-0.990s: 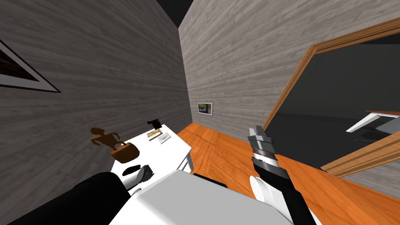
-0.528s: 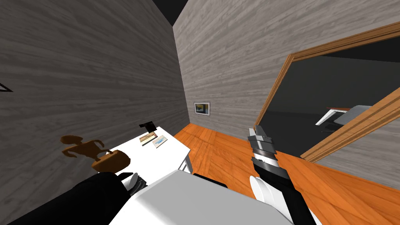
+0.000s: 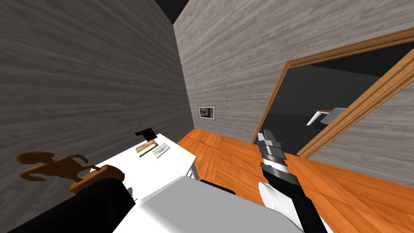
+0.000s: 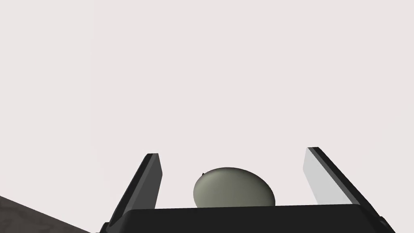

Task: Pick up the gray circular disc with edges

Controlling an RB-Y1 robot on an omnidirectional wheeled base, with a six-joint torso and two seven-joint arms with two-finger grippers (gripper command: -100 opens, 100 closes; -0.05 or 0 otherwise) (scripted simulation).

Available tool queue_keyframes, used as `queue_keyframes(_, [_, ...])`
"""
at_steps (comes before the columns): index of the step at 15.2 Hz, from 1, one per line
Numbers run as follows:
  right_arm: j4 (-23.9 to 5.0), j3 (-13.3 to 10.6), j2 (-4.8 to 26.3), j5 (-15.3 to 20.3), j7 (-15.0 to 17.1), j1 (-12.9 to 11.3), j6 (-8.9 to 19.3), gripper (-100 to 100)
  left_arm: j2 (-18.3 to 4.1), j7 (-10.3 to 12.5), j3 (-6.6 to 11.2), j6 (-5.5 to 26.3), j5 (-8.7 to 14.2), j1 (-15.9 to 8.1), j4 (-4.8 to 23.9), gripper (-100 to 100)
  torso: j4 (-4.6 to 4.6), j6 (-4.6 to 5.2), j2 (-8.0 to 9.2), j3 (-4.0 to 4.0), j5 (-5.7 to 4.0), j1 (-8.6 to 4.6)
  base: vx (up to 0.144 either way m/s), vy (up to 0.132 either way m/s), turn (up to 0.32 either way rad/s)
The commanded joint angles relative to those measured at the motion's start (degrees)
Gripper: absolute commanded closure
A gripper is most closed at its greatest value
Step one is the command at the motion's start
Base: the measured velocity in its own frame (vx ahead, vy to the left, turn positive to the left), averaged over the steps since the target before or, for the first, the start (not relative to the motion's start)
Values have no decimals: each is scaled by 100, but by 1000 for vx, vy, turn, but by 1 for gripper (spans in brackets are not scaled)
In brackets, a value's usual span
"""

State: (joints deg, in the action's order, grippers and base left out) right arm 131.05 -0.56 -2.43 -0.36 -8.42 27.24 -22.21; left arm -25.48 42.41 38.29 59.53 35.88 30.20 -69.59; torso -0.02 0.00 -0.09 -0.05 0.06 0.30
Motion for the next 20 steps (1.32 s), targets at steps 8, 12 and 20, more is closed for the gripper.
queue_keyframes(8, [0, 0, 0, 0, 0, 0, 0, 0, -171, 443, 310, 720, 380, 68, 974, -100, 1, -2, 2, 1, 0, -2, -1, 52, -101])
queue_keyframes(12, [0, 0, 0, 0, 0, 1, 0, 0, -155, 279, 531, 765, 181, -94, 1156, -100, 0, -3, 1, 1, -2, -14, 3, 21, 0])
queue_keyframes(20, [0, 0, 0, 0, 0, 2, 0, 0, -56, -552, 1368, 708, -644, -728, 1690, -100, -6, -4, -30, -17, -5, -26, 60, -3, 149])
